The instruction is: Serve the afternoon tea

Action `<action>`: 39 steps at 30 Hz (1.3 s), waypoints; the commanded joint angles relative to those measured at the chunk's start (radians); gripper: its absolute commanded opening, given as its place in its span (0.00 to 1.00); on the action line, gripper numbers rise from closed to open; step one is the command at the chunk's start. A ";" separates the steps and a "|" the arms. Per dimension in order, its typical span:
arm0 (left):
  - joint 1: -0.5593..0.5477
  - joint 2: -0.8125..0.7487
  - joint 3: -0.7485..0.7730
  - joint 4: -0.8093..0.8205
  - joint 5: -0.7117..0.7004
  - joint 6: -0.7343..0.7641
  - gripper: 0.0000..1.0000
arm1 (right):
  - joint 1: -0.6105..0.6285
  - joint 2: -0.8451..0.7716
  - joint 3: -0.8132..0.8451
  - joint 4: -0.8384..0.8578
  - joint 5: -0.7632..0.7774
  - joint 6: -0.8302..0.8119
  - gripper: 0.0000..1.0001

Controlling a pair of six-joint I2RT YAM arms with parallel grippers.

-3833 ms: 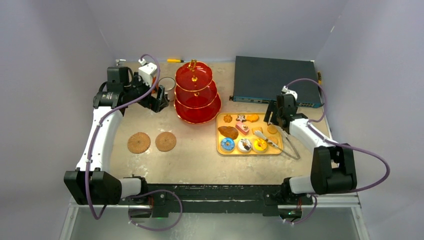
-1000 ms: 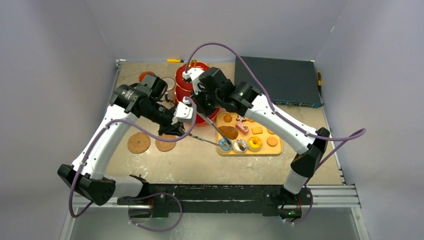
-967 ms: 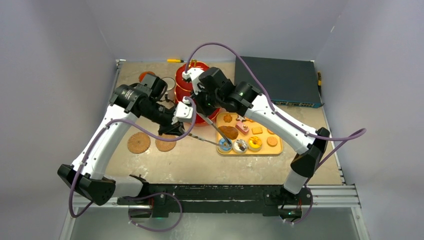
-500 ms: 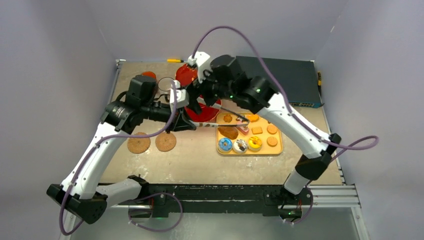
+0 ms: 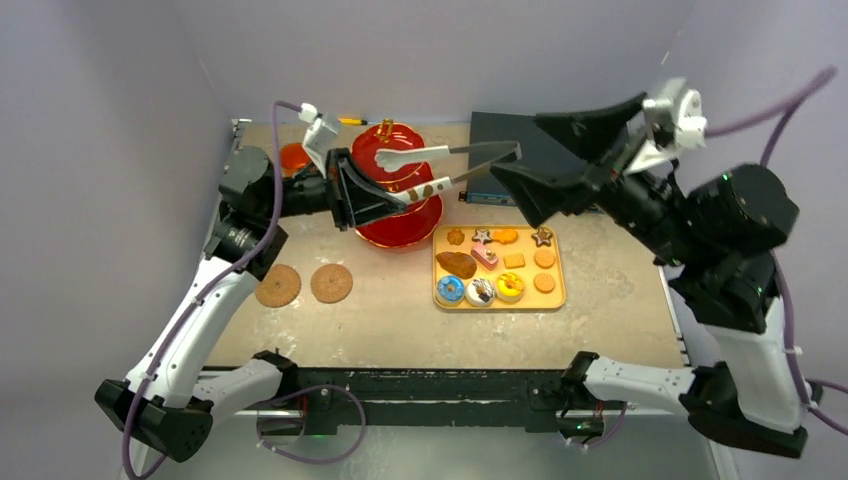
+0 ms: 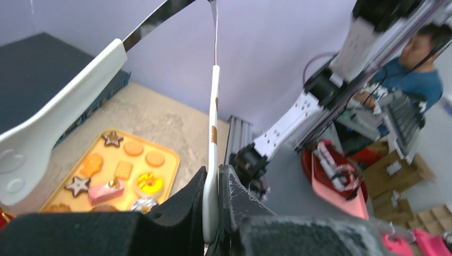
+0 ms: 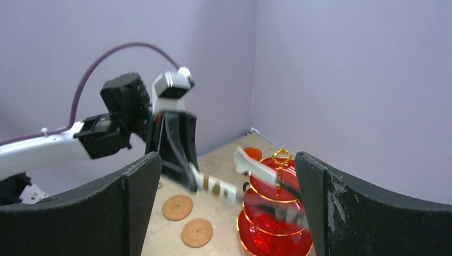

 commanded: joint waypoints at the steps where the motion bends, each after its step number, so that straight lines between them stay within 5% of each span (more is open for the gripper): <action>1: 0.094 0.001 0.018 0.435 0.011 -0.406 0.00 | -0.002 -0.053 -0.233 0.126 -0.044 0.037 0.98; 5: 0.198 0.055 0.099 0.597 0.048 -0.602 0.00 | -0.002 -0.161 -0.449 0.268 -0.082 0.104 0.98; 10: 0.203 0.053 0.101 0.618 0.036 -0.624 0.00 | -0.044 -0.110 -0.568 0.401 -0.160 0.155 0.98; 16: 0.203 0.055 0.103 0.666 0.094 -0.643 0.00 | -0.342 -0.001 -0.624 0.786 -0.680 0.348 0.98; 21: 0.202 0.054 0.082 0.688 0.097 -0.653 0.00 | -0.451 0.091 -0.665 1.068 -0.859 0.486 0.98; 29: 0.201 0.040 0.026 0.680 0.111 -0.551 0.00 | -0.448 0.163 -0.675 1.445 -0.878 0.616 0.98; 39: 0.192 0.051 0.005 0.719 0.134 -0.553 0.00 | -0.394 0.172 -0.663 1.387 -0.809 0.536 0.98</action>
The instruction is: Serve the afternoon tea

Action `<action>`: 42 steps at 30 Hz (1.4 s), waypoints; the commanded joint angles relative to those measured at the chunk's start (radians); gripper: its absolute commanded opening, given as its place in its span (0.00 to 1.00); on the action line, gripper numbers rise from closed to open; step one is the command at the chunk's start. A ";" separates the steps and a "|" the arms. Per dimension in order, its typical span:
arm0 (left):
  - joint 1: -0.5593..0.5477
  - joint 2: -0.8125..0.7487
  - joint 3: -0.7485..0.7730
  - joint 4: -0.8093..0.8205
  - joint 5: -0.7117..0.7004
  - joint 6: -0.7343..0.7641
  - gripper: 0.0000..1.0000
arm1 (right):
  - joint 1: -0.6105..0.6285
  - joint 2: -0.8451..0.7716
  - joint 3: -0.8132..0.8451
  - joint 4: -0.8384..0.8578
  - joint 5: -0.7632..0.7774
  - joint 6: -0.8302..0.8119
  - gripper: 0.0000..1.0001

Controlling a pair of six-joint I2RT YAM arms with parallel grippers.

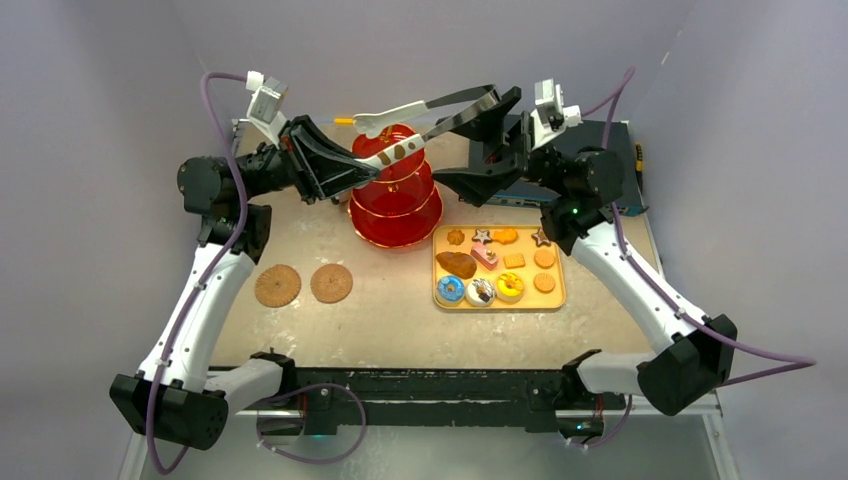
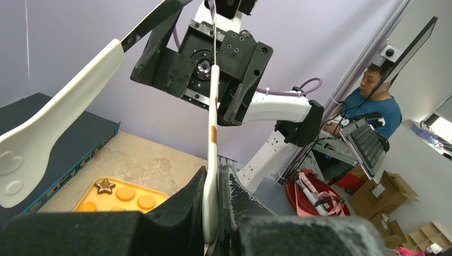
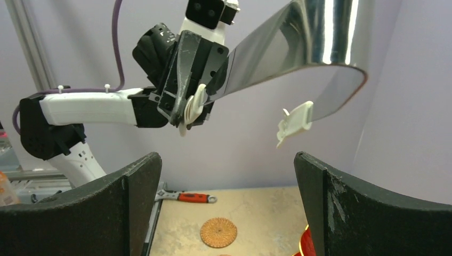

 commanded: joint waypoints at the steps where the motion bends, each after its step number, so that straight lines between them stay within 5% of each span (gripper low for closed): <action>1: -0.010 -0.013 -0.011 0.064 0.019 0.026 0.00 | 0.013 -0.002 0.027 0.022 0.041 -0.034 0.98; 14: -0.035 -0.045 -0.020 0.046 0.051 0.065 0.00 | 0.026 0.052 0.041 0.153 0.115 0.084 0.98; 23: -0.035 -0.050 -0.004 0.012 0.051 0.089 0.00 | 0.093 0.065 0.077 0.186 -0.046 0.077 0.98; 42: -0.035 -0.076 -0.001 -0.088 0.019 0.199 0.00 | 0.115 0.110 0.086 0.416 -0.026 0.244 0.98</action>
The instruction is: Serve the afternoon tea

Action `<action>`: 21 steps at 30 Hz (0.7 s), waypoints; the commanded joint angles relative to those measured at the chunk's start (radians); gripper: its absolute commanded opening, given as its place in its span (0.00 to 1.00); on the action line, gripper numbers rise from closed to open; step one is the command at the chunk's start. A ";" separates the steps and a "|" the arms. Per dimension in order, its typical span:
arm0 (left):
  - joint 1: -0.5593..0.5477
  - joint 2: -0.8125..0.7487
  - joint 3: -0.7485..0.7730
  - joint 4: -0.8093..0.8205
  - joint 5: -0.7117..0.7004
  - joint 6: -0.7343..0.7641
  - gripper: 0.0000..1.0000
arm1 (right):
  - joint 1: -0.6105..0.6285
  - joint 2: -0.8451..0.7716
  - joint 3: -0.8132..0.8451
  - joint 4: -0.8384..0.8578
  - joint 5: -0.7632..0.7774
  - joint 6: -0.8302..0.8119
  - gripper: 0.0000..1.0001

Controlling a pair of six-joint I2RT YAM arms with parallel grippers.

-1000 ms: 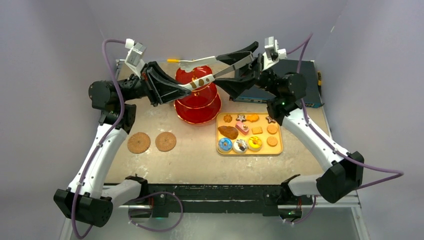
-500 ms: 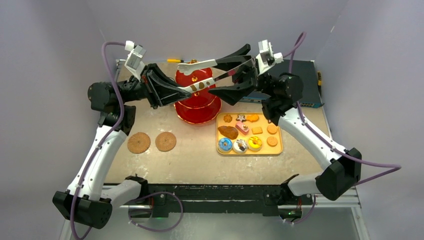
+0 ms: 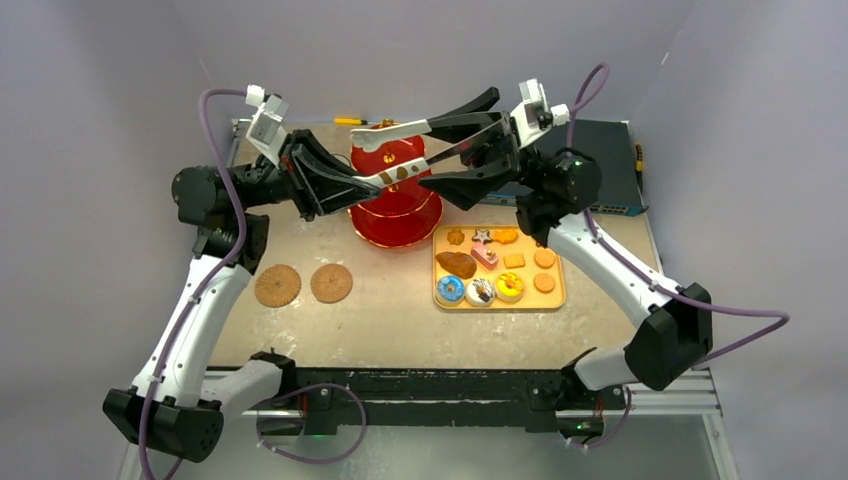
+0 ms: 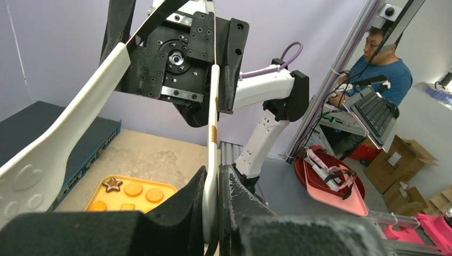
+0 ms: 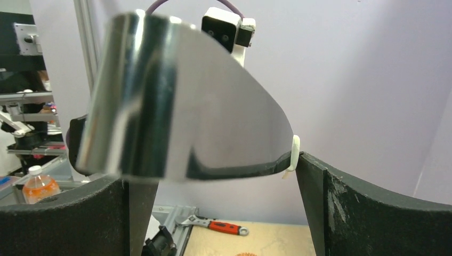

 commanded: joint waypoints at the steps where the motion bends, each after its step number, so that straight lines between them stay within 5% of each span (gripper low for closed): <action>1: -0.002 -0.023 0.020 -0.072 -0.042 0.100 0.00 | 0.030 -0.017 0.056 0.096 -0.040 0.033 0.98; 21: -0.021 -0.024 0.014 -0.059 -0.016 0.079 0.00 | 0.069 0.000 0.104 -0.033 0.056 -0.055 0.96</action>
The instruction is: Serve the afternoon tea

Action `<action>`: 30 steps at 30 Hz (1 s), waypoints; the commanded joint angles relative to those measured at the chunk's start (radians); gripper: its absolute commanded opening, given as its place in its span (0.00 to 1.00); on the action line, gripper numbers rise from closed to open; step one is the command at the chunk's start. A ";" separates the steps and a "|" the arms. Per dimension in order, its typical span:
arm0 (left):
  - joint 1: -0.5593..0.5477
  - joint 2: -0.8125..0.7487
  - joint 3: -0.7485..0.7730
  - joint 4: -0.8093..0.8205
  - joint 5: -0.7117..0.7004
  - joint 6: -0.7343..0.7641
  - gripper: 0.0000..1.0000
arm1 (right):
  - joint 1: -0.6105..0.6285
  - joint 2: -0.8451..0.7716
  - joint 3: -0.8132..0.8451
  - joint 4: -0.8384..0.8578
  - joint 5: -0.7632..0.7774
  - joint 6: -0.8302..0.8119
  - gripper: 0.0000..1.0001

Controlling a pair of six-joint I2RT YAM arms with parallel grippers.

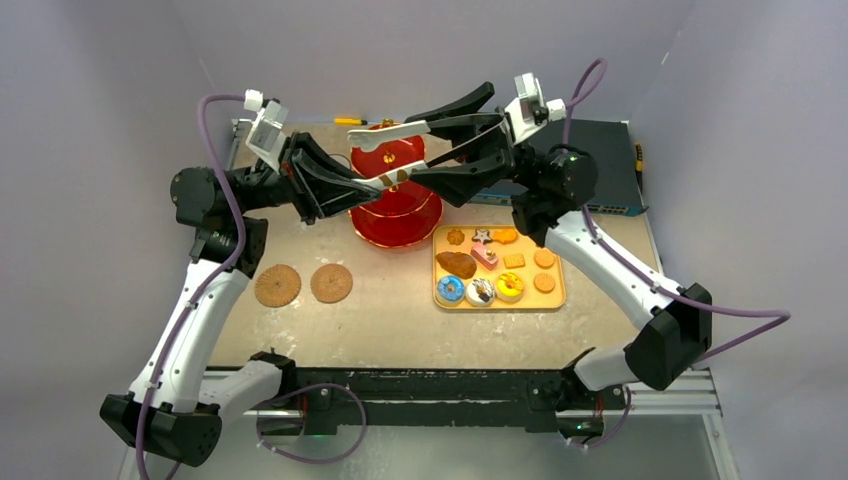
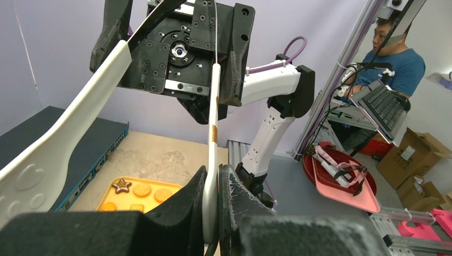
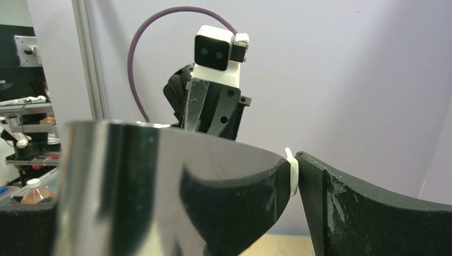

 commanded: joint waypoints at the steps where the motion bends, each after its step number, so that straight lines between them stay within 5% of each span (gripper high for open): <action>1: -0.016 0.001 0.013 0.017 -0.005 -0.026 0.00 | 0.022 -0.011 0.052 0.022 0.016 -0.038 0.96; 9: -0.027 0.003 0.029 0.008 0.004 -0.019 0.00 | 0.022 -0.010 0.072 -0.059 0.018 -0.075 0.92; 18: -0.026 0.006 0.068 -0.123 -0.004 0.108 0.00 | 0.020 -0.041 0.075 -0.212 -0.004 -0.123 0.73; 23: -0.026 0.011 0.122 -0.302 -0.029 0.225 0.48 | -0.003 -0.090 0.028 -0.284 0.060 -0.175 0.64; 30: -0.025 -0.010 0.172 -0.585 -0.091 0.449 0.62 | -0.045 -0.209 -0.096 -0.460 0.179 -0.344 0.59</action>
